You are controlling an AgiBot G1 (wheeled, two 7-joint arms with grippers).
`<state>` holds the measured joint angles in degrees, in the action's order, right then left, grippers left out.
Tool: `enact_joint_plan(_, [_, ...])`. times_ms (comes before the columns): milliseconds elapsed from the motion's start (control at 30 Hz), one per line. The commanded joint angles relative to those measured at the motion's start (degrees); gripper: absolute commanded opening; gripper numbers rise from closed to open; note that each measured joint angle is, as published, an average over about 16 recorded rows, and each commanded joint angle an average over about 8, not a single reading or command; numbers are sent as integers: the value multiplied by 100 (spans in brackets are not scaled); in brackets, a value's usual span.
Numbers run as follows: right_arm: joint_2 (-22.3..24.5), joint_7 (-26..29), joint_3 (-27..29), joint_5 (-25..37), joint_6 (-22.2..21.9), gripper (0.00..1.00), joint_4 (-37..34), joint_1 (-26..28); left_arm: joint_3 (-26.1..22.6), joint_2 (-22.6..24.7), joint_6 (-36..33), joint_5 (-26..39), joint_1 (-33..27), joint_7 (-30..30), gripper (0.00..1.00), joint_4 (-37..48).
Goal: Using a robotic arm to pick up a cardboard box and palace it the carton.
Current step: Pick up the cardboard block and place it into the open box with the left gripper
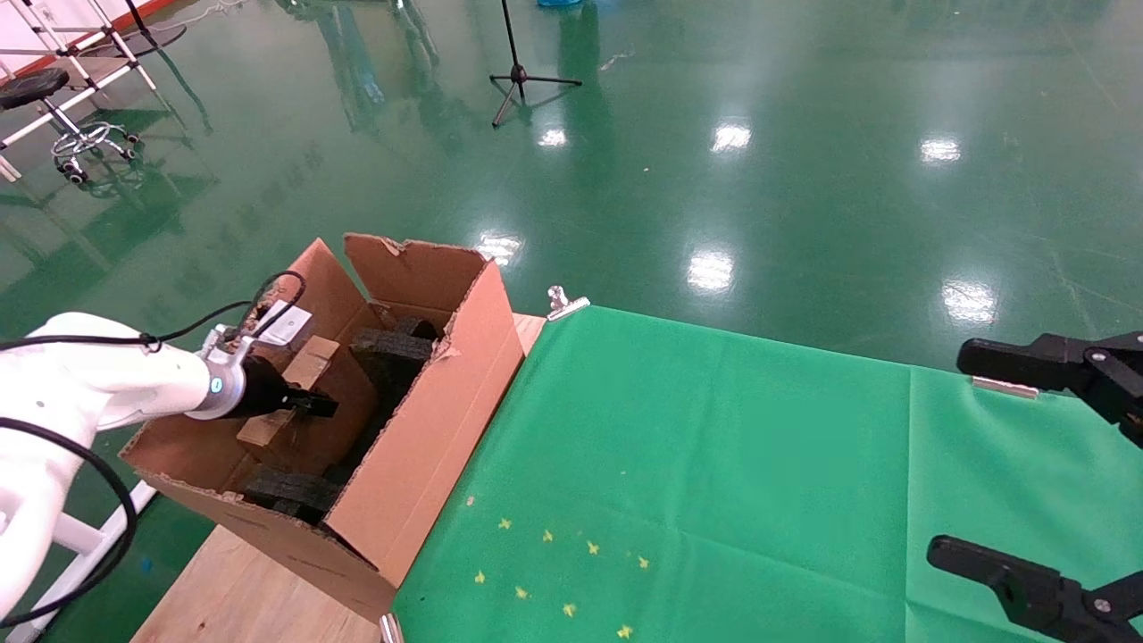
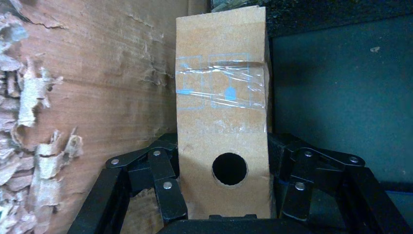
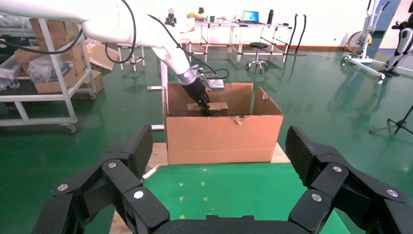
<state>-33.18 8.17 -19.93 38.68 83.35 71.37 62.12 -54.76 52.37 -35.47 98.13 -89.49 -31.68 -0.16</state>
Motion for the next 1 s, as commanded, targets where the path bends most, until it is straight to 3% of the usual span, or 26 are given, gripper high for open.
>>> enact_joint_plan(33, [0, 0, 0, 0, 0, 100, 0, 0, 12, 10, 29, -18, 31, -2, 89, 1])
enact_joint_plan(67, [0, 0, 0, 0, 0, 100, -1, -1, 15, 11, 33, -22, 37, -1, 100, 0])
enact_joint_plan(800, [0, 0, 0, 0, -1, 100, -1, -1, 14, -7, 14, -19, -13, -5, 100, 0])
enact_joint_plan(1000, [0, 0, 0, 0, -1, 100, -1, -1, 163, -203, -129, -235, -198, 94, 100, -241])
